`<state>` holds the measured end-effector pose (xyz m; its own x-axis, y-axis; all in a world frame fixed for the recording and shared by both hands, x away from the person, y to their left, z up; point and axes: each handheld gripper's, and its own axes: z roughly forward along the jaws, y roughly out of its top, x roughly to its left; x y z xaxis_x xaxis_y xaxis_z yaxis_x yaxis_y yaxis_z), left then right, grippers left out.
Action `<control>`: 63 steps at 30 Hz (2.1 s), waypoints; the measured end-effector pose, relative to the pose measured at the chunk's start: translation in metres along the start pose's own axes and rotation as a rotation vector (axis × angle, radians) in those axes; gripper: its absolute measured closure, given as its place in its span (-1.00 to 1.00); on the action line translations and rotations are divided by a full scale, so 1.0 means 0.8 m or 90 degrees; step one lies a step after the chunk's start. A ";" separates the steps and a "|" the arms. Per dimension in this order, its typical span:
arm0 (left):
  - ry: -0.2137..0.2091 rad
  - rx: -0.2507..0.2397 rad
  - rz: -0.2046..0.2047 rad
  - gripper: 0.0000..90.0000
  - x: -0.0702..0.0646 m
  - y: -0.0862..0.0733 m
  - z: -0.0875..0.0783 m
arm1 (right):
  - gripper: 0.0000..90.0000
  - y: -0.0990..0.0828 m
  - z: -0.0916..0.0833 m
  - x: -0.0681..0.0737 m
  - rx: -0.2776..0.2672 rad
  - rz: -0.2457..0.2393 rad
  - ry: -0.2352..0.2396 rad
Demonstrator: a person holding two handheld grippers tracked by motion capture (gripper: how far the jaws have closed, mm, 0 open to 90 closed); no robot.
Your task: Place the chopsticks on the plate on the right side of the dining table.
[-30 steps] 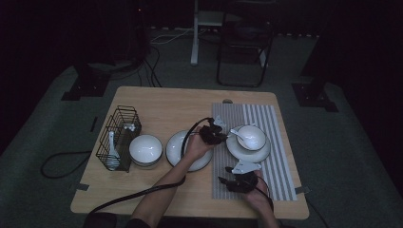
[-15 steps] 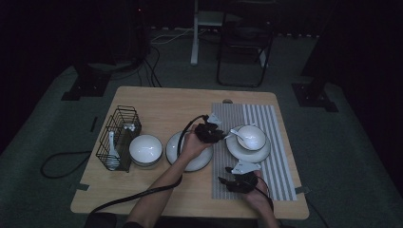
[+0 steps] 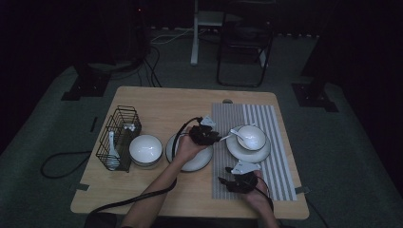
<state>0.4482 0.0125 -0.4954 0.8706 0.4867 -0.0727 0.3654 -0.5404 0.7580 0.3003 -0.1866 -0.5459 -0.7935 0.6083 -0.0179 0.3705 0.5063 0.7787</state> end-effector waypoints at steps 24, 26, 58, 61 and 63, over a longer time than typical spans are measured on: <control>0.025 0.046 0.037 0.91 -0.004 -0.006 0.023 | 0.06 0.000 0.001 0.000 0.002 -0.001 -0.002; 0.024 0.046 0.036 0.90 -0.003 -0.004 0.025 | 0.06 0.000 0.001 0.001 0.003 -0.001 -0.002; -0.016 0.004 0.007 0.81 0.004 0.009 0.023 | 0.07 0.000 0.000 0.001 0.002 0.000 -0.002; -0.017 0.006 0.011 0.79 0.004 0.010 0.017 | 0.07 0.000 0.001 0.001 0.003 0.000 -0.002; -0.015 0.014 0.020 0.78 0.004 0.009 0.015 | 0.07 0.000 0.001 0.001 0.003 0.000 -0.003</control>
<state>0.4572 0.0018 -0.4979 0.8890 0.4532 -0.0654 0.3454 -0.5700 0.7455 0.3001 -0.1859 -0.5461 -0.7917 0.6105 -0.0211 0.3722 0.5095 0.7758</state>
